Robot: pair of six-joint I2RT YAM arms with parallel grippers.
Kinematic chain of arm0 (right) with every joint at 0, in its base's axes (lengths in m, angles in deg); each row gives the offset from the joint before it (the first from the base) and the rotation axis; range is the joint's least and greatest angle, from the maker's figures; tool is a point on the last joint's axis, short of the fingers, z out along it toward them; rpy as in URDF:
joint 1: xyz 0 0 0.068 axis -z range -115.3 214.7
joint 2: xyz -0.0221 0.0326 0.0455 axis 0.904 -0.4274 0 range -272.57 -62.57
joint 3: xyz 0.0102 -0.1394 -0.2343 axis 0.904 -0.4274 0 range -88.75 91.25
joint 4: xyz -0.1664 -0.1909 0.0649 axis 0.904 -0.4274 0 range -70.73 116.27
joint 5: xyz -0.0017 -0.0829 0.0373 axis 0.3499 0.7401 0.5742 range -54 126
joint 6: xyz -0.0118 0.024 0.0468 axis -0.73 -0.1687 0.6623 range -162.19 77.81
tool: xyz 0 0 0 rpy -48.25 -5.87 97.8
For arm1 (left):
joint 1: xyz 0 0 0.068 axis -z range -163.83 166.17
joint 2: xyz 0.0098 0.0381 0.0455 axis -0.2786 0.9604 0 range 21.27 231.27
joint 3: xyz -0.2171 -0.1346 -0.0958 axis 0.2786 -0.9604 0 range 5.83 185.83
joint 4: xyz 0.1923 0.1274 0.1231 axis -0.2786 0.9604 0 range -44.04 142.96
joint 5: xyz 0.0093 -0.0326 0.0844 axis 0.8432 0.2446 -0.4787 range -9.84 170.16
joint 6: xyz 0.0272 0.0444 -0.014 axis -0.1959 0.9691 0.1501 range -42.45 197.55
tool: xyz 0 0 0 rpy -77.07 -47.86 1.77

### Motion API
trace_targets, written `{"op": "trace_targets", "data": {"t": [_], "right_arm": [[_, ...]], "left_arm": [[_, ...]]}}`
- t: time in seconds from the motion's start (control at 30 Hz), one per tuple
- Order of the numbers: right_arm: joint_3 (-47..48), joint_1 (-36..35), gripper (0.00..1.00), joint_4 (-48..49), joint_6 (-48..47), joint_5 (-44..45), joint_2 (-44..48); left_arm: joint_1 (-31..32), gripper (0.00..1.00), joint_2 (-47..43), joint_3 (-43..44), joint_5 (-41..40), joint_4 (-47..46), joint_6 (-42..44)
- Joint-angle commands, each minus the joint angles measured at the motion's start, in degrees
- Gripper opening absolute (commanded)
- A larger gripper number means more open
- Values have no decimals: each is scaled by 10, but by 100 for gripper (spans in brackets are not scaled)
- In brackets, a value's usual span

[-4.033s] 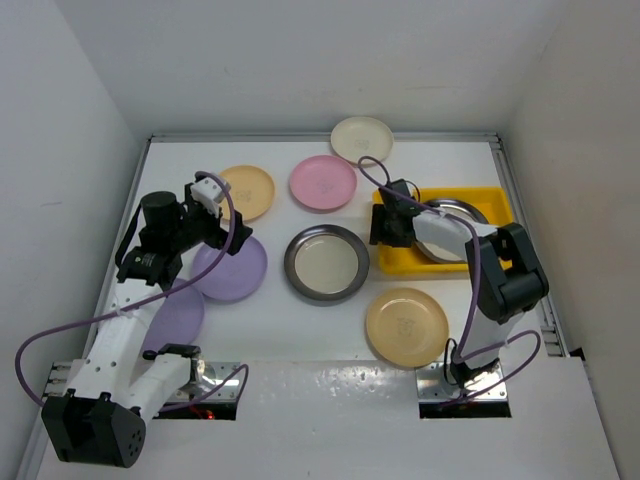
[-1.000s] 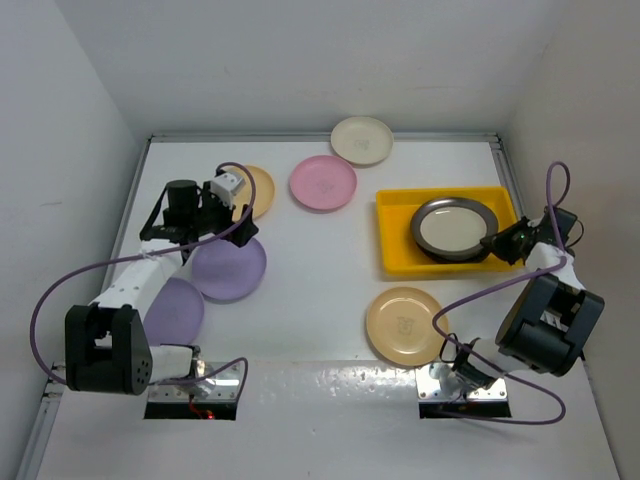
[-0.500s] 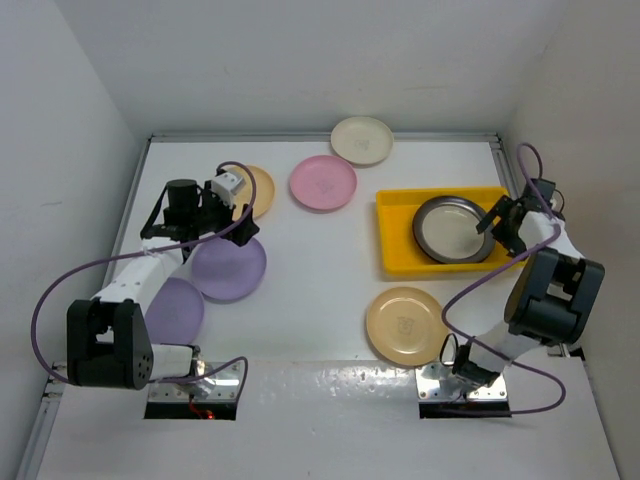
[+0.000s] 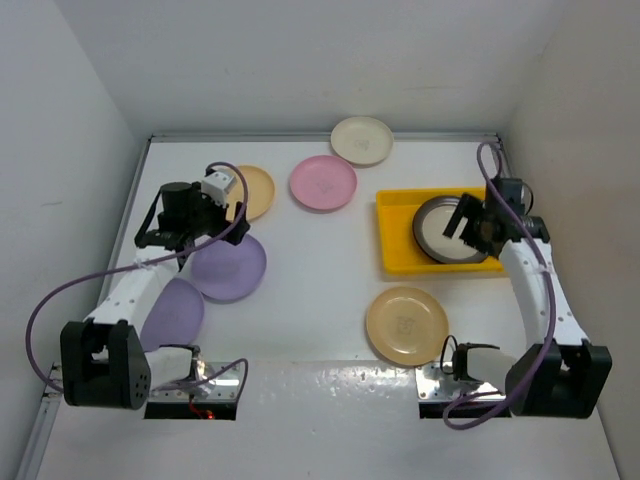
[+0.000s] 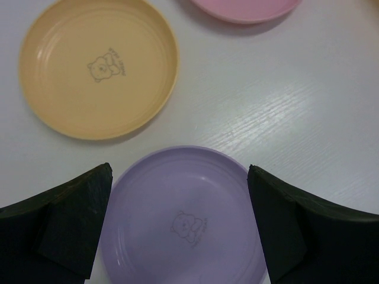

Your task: Place the plates into the plastic bin on the countertop

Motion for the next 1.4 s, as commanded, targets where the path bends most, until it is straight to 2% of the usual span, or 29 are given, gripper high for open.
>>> {"op": "trace_targets", "data": {"t": [0.0,0.13,0.17,0.27,0.37,0.4,0.47,0.5,0.57,0.7,0.73,0.83,0.97,1.17,1.37], "right_arm": [[-86,-23,88,-174,72,17,30],[-220,-59,89,-164,100,-20,95],[-246,-81,85,-136,116,-20,101],[-229,-120,80,-132,160,23,108],[-259,-126,78,-100,185,48,108],[-292,-124,78,-73,194,49,101],[-317,-124,72,-51,208,45,78],[-360,-124,69,-4,220,41,72],[-347,-126,61,-4,220,39,49],[-343,-161,38,4,232,68,53],[-351,-166,23,5,236,66,57],[-360,-201,2,-3,248,69,64],[-365,-238,0,-2,265,97,85],[-324,-219,0,33,282,123,64],[-300,-209,0,66,287,112,44]], "left_arm": [[-2,96,-61,-19,-47,8,-18],[-2,96,-127,-51,-47,13,-18],[-2,96,-141,-57,-47,13,-18],[-2,96,-187,-68,-64,8,-26],[-2,96,-225,-74,-71,8,-38],[-2,96,-233,-74,-77,8,-38],[-2,96,-247,-80,-78,8,-45],[-2,96,-258,-80,-84,13,-52],[-2,96,-266,-85,-84,18,-58],[5,96,-280,-90,-89,23,-58],[5,96,-280,-90,-95,23,-58],[10,96,-290,-102,-101,23,-58],[10,96,-290,-109,-112,12,-53],[15,97,-290,-114,-112,7,-48],[15,97,-295,-119,-117,7,-43]]}}
